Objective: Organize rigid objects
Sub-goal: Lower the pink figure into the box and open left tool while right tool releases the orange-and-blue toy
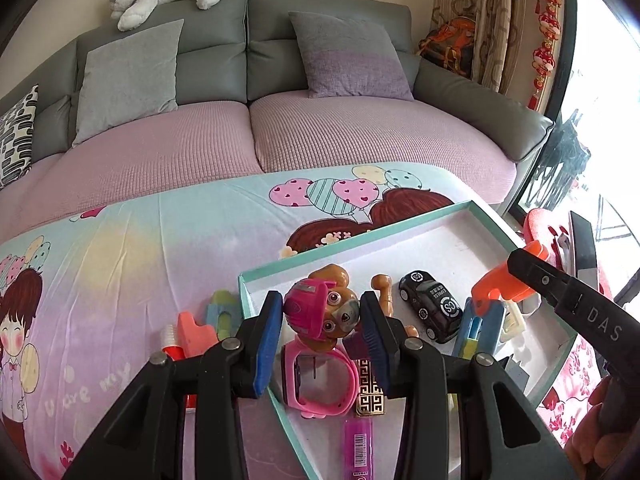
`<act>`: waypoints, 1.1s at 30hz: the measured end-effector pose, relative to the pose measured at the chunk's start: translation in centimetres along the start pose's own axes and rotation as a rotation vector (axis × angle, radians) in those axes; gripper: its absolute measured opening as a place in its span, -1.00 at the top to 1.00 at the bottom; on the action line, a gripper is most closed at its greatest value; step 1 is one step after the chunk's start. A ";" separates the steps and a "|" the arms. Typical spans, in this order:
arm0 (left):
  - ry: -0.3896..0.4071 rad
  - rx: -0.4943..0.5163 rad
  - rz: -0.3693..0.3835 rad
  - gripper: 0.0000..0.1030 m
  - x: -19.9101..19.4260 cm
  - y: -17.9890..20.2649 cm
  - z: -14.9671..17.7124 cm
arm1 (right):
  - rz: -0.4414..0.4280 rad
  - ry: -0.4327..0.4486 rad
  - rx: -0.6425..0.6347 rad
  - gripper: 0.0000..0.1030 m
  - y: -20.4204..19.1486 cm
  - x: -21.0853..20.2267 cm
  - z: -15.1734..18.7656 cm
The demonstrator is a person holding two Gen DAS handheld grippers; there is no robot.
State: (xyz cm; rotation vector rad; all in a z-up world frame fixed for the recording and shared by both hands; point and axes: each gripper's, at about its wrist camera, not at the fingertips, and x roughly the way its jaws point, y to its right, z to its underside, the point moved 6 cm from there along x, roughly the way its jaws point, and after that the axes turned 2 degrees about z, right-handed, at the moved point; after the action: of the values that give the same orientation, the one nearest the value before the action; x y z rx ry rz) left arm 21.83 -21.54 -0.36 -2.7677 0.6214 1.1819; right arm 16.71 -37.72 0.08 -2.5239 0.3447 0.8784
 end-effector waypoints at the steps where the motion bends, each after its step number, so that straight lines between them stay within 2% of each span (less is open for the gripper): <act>1: 0.001 0.002 -0.003 0.19 0.1 0.0 0.0 | 0.001 -0.010 0.000 0.54 0.0 0.2 0.2; 8: 0.005 0.011 -0.007 0.19 0.2 0.1 0.1 | 0.026 -0.091 0.002 0.54 0.0 1.9 1.4; 20: -0.012 0.013 0.014 0.17 0.8 0.9 0.3 | 0.067 -0.092 -0.026 0.49 -0.2 1.7 1.4; 23: -0.003 0.000 0.013 -0.04 0.4 0.5 0.0 | 0.084 -0.084 -0.038 0.46 -0.3 1.6 1.2; 25: 0.005 -0.014 0.015 -0.10 0.0 0.2 -0.2 | 0.099 -0.072 -0.046 0.20 -0.3 1.3 1.0; 26: 0.008 -0.021 0.014 -0.12 -0.2 0.0 -0.3 | 0.100 -0.065 -0.049 0.16 -0.3 1.1 0.9; 31: 0.032 -0.056 -0.011 -0.36 -1.4 -1.5 -0.9 | 0.089 -0.032 -0.058 0.13 -0.8 0.2 0.3; 33: 0.043 -0.075 -0.033 -0.44 -1.8 -2.4 -1.2 | 0.089 -0.026 -0.065 0.06 -1.0 0.1 0.2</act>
State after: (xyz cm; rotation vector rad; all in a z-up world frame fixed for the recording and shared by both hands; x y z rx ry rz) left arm 22.42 -18.94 1.52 -2.8611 0.5440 1.1654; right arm 17.03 -36.70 0.21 -2.5714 0.4296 0.9696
